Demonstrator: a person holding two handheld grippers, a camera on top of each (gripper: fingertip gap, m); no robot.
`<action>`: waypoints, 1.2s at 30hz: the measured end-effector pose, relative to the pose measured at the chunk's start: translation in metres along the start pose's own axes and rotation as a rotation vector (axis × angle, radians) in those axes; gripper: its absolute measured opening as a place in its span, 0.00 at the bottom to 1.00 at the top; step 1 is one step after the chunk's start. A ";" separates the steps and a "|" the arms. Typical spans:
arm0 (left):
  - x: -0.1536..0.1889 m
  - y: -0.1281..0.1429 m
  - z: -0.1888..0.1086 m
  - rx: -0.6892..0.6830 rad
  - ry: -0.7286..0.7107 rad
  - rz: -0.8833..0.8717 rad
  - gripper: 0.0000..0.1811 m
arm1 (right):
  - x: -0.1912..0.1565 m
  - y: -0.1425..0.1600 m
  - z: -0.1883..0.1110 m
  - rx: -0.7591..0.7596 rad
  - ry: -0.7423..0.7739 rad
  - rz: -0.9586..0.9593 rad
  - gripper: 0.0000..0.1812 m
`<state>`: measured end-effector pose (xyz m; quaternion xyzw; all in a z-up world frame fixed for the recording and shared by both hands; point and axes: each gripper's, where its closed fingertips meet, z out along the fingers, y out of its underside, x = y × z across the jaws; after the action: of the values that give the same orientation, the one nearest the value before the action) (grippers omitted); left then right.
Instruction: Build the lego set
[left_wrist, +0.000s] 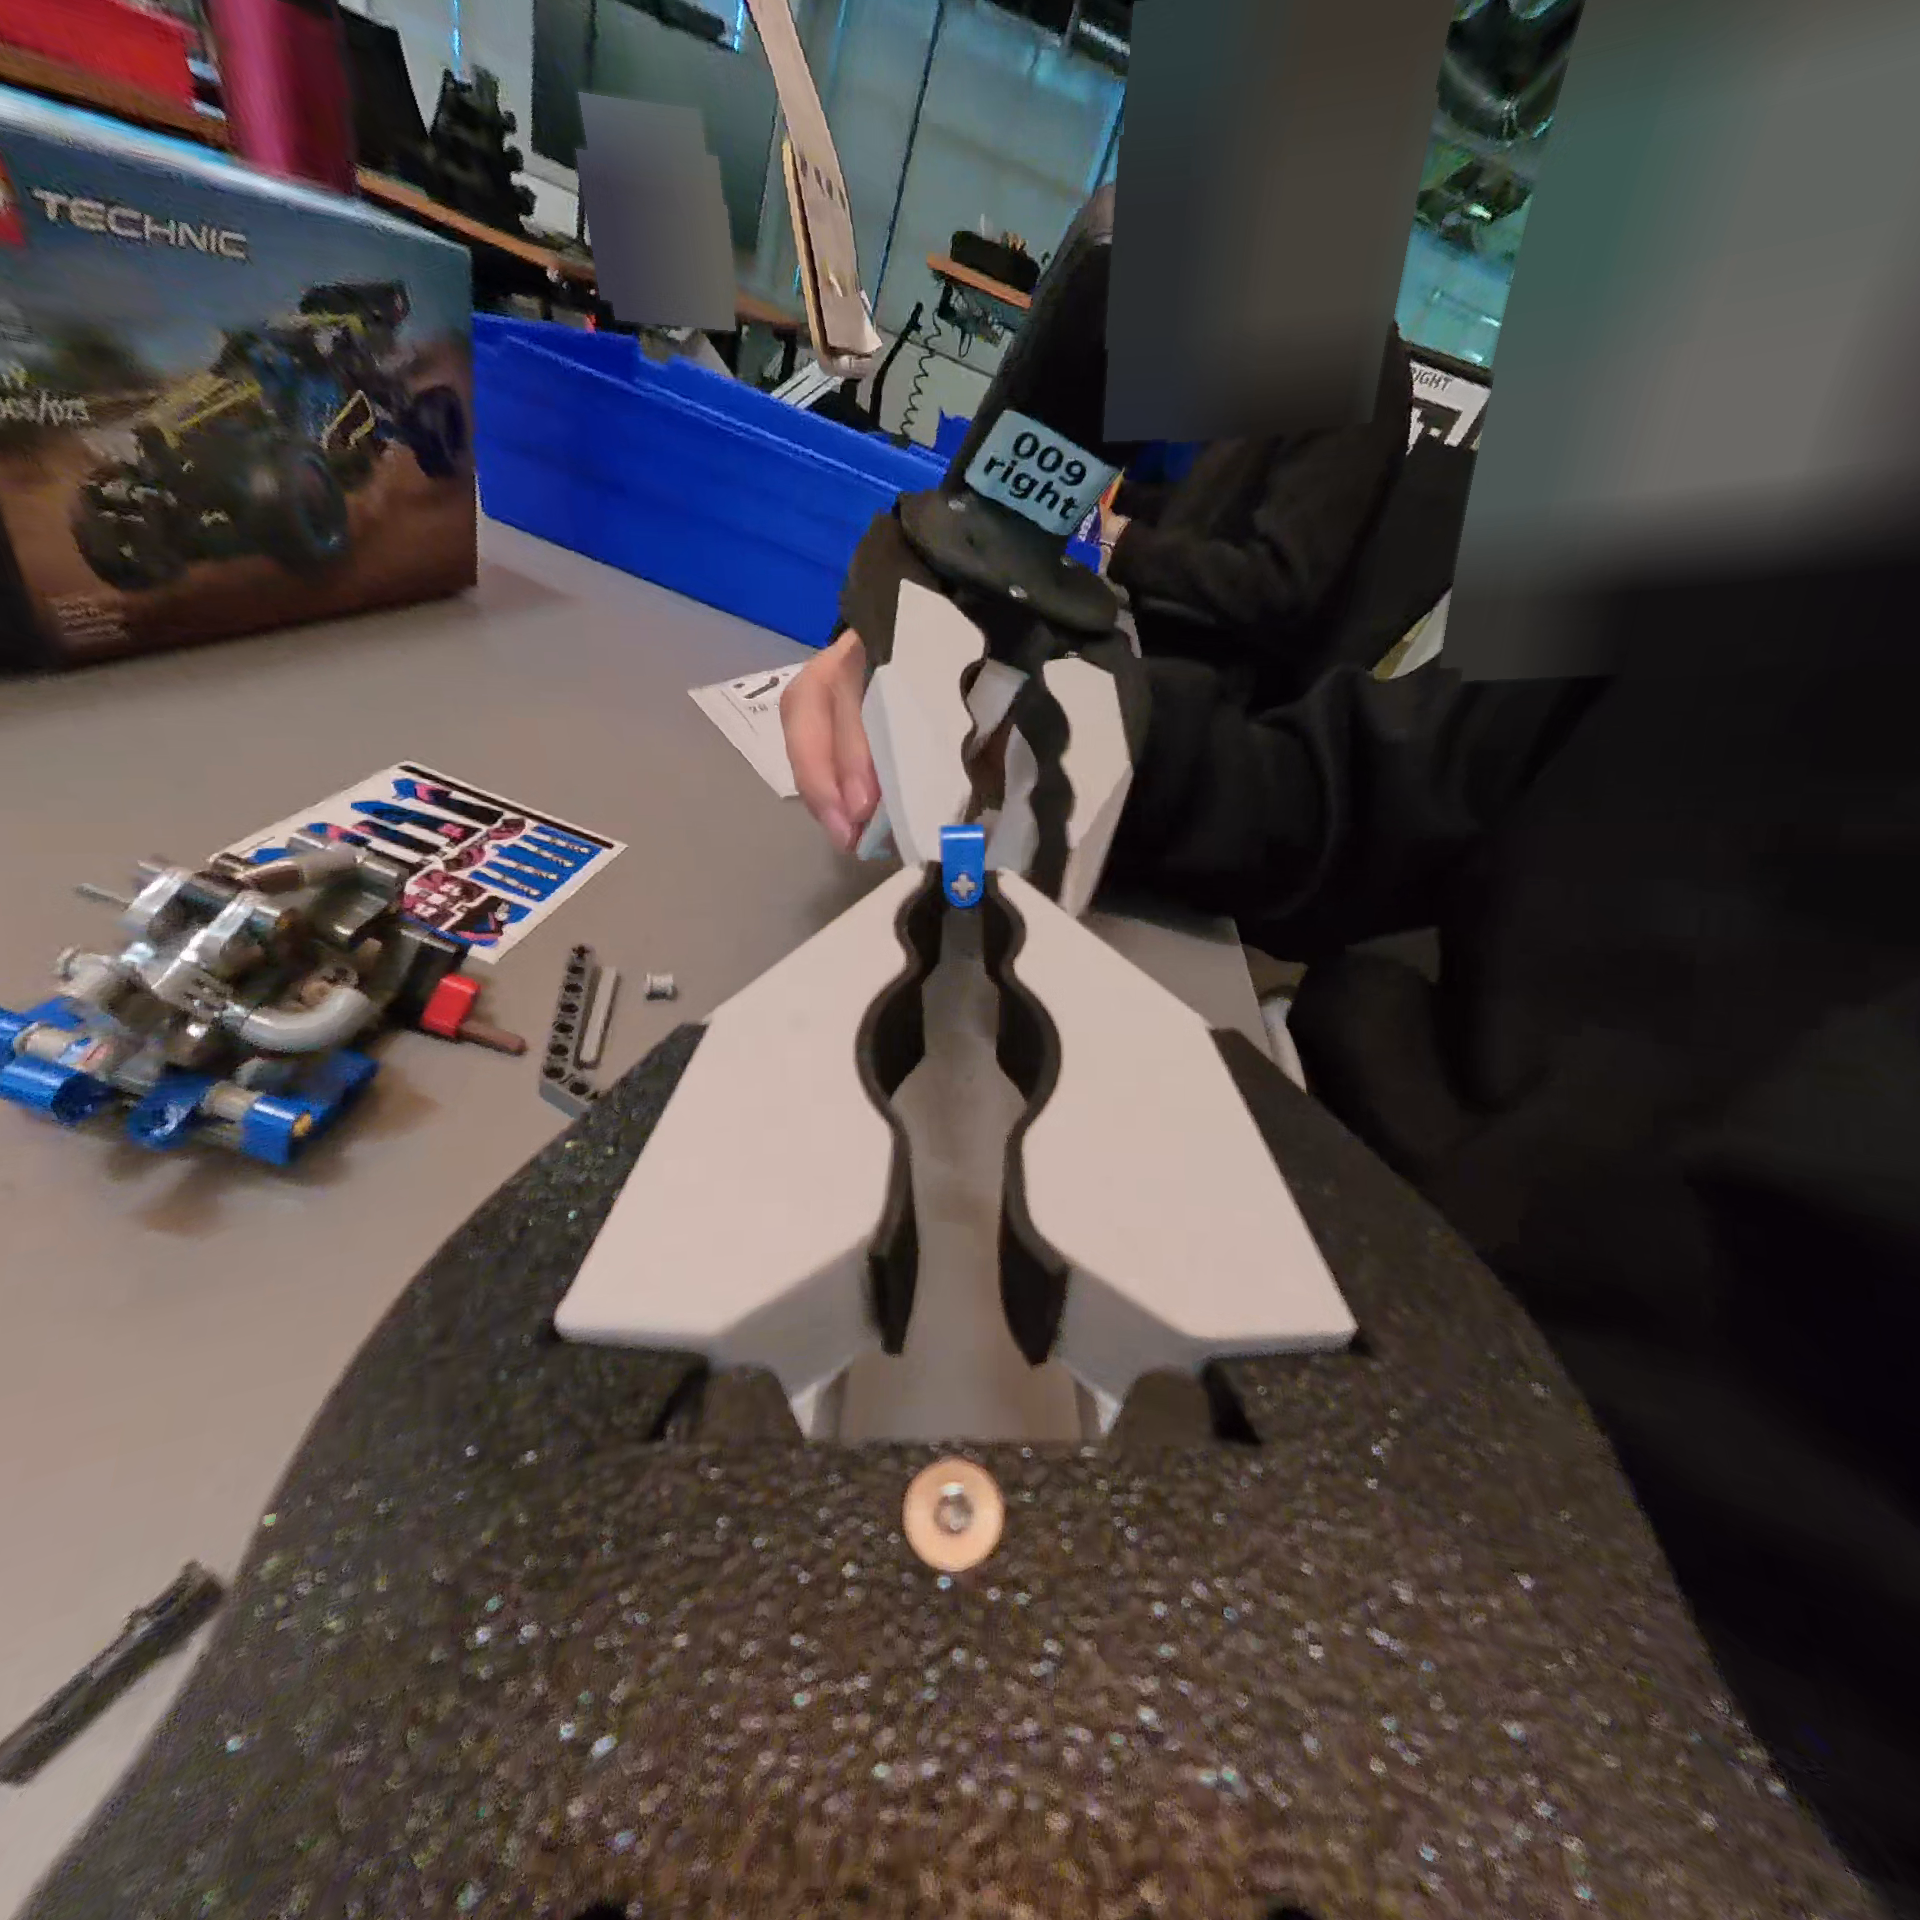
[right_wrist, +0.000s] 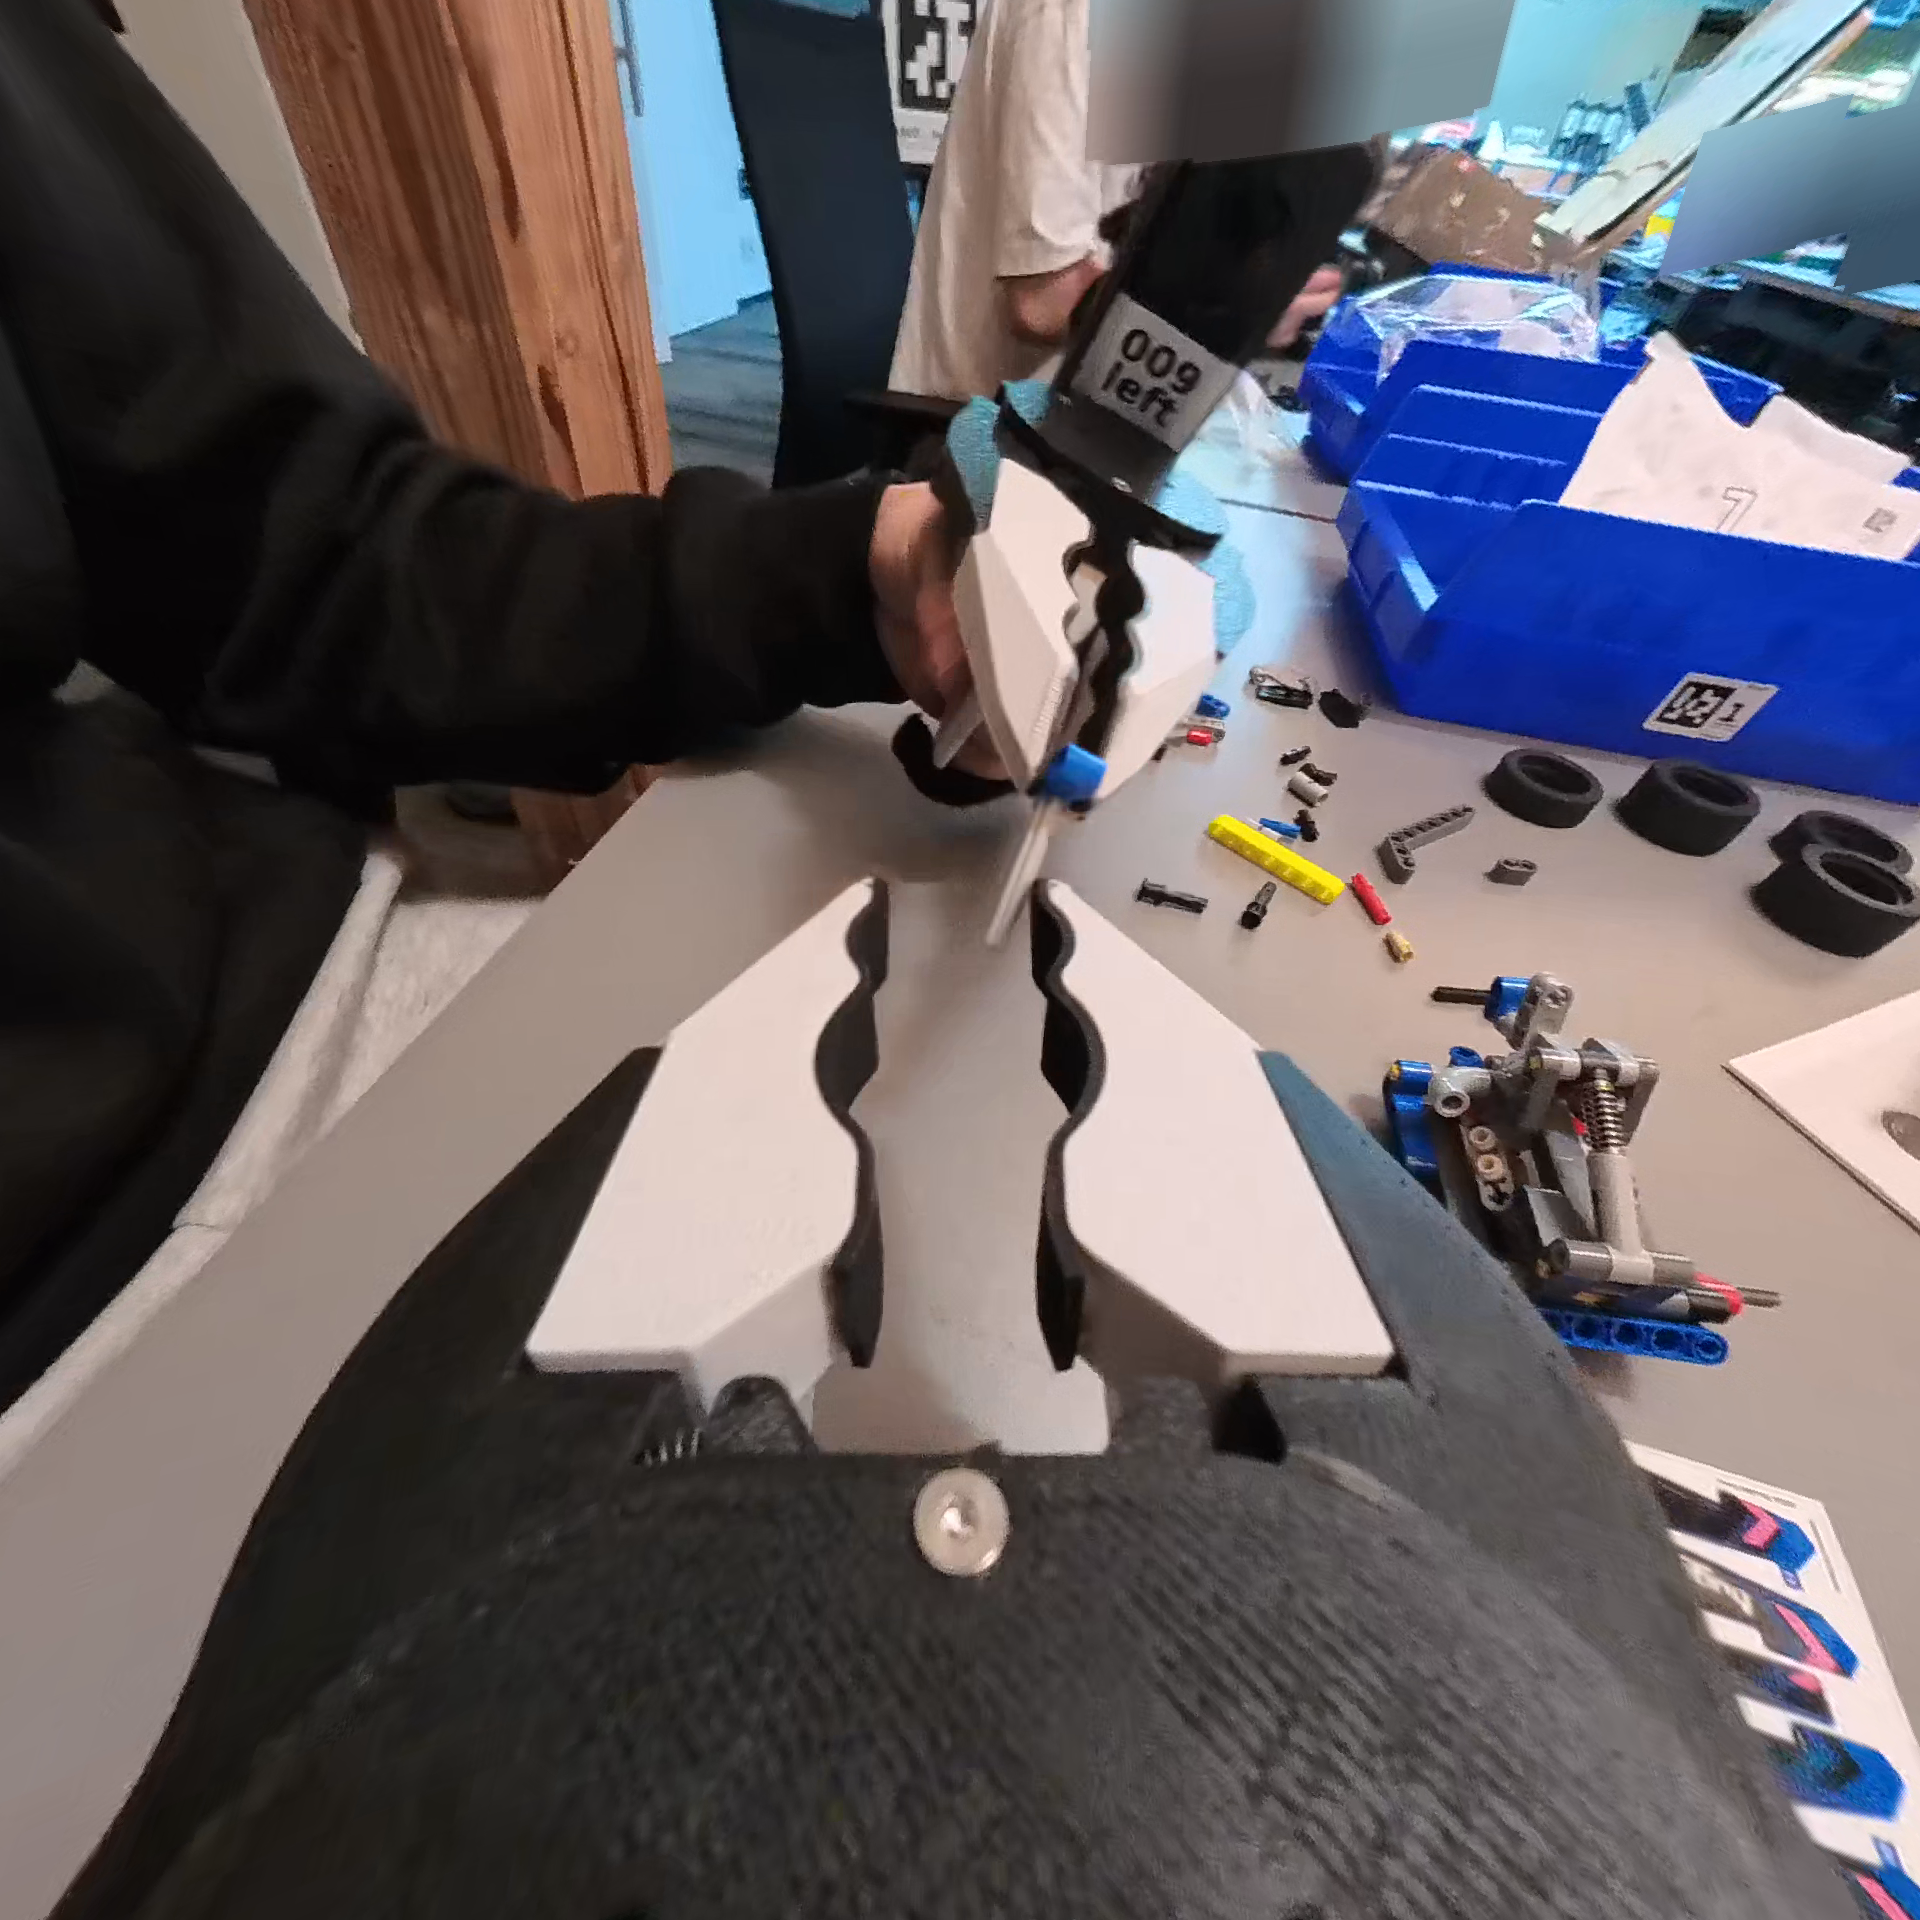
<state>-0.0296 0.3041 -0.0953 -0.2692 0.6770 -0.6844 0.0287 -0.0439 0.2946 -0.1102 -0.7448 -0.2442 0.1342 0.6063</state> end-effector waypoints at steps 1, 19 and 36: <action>0.001 -0.001 0.000 0.007 0.005 0.007 0.02 | 0.003 0.001 0.000 -0.004 0.020 -0.003 0.10; 0.006 -0.005 0.002 0.027 -0.004 0.098 0.03 | 0.010 0.006 -0.004 -0.033 0.044 -0.019 0.00; -0.017 -0.009 -0.024 0.025 -0.162 0.112 0.02 | 0.075 0.086 0.007 -0.559 0.350 -0.186 0.14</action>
<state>-0.0216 0.3336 -0.0910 -0.2853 0.6779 -0.6659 0.1249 0.0328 0.3276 -0.1881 -0.8686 -0.2305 -0.1237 0.4209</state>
